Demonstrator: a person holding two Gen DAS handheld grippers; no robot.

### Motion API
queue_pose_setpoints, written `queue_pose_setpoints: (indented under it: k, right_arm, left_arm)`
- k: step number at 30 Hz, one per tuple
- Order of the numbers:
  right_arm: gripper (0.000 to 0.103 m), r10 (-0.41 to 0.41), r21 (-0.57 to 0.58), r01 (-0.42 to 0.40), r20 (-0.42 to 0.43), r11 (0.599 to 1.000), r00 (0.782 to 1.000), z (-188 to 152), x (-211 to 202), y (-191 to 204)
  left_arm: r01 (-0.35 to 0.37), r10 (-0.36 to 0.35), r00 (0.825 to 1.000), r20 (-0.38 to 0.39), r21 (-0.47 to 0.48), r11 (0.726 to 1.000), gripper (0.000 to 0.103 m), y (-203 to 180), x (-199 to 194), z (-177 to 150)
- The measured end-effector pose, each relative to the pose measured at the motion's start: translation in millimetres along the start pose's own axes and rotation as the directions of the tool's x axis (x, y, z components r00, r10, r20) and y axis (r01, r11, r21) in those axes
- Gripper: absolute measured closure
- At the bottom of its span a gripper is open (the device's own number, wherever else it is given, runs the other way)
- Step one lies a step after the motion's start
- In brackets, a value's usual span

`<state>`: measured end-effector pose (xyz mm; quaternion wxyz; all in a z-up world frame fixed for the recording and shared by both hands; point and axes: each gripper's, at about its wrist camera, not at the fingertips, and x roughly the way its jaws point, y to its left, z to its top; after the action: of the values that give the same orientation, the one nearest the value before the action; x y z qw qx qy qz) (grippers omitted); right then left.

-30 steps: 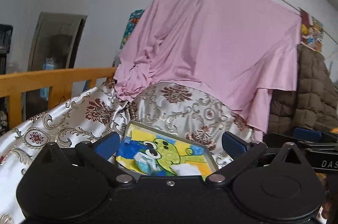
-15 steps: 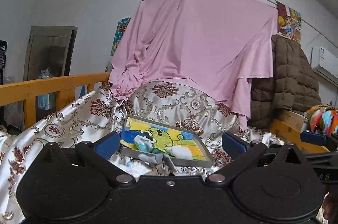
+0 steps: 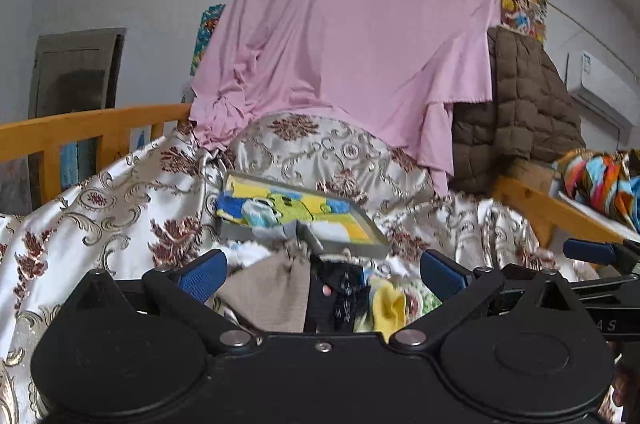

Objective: Organize soft objects
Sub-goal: 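Withdraw both tools from the tray back toward the pile, then grasp the beige drawstring pouch with the left gripper while the right gripper grasps the black sock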

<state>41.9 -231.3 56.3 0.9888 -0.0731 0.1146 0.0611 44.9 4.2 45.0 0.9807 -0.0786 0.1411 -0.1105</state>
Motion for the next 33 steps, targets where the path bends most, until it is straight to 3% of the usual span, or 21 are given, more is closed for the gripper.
queue_pose_setpoints:
  k: [17, 33]
  right_arm:
    - [0.0, -0.016, -0.009, 0.015, -0.156, 1.0, 0.988, -51, 13, 6]
    - [0.0, 0.049, -0.064, -0.069, -0.266, 0.996, 0.963, -70, 39, 25]
  left_arm:
    - [-0.022, 0.025, 0.989, -0.145, 0.023, 1.0, 0.001, 11, 15, -33]
    - [-0.058, 0.067, 0.966, -0.248, 0.046, 0.997, 0.001, 25, 30, -54]
